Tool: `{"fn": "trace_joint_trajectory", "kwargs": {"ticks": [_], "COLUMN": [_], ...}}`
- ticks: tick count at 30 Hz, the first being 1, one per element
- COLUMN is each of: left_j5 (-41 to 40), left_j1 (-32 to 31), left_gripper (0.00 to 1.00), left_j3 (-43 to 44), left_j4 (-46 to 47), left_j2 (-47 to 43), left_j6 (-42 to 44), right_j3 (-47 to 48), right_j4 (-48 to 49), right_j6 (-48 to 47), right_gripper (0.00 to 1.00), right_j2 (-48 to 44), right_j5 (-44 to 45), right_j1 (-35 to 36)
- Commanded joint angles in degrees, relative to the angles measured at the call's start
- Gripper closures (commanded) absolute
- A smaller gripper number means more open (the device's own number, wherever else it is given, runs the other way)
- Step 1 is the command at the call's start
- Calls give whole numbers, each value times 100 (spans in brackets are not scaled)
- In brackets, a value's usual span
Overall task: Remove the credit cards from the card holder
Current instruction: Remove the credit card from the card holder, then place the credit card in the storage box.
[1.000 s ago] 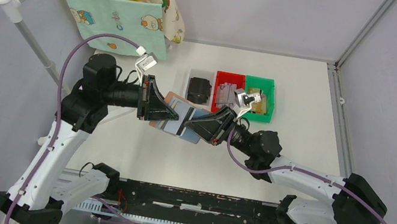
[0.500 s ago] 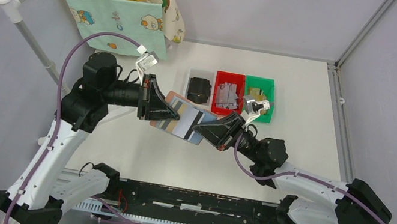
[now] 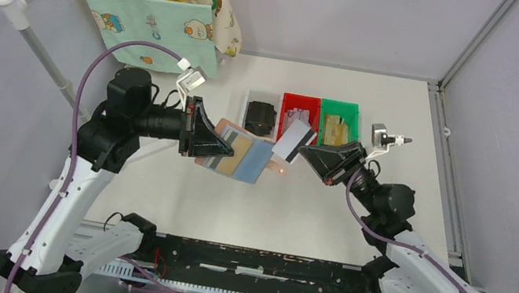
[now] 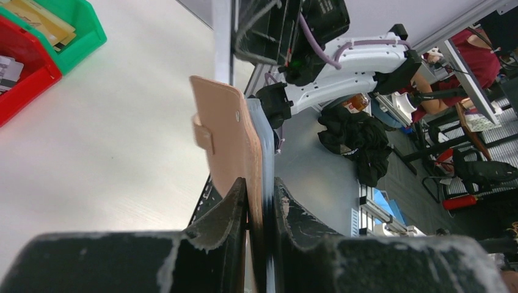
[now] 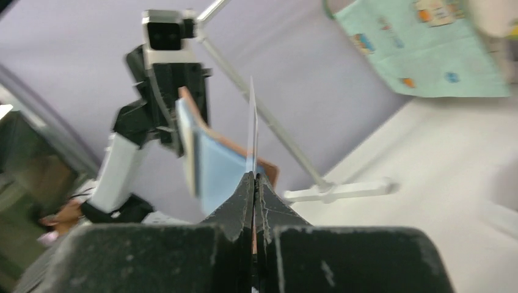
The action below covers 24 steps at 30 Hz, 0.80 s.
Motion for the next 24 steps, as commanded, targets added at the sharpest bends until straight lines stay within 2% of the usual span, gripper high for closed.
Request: {"fn": "trace_joint_trajectory", "kwargs": {"ticks": [1, 6, 11, 16, 24], "left_j5": [-21, -170, -189, -217, -302], "left_j1": [-29, -31, -26, -22, -27], "left_gripper": [98, 98, 98, 98, 98], "left_j3": [337, 421, 461, 430, 451], "left_j4": [-161, -390, -452, -456, -402], "left_j2": [14, -13, -98, -109, -104], "left_j6": [427, 634, 662, 661, 533], "right_j3": [727, 1368, 2362, 3182, 4530], "right_j4": [-2095, -3239, -4525, -4978, -5201], "right_j6": [-872, -1571, -2693, -3364, -3570], "right_gripper": [100, 100, 100, 100, 100], "right_j2": [-214, 191, 1258, 2586, 4892], "right_j5": [-503, -734, -336, 41, -41], "right_j1": [-732, -1557, -1824, -1839, -1825]}}
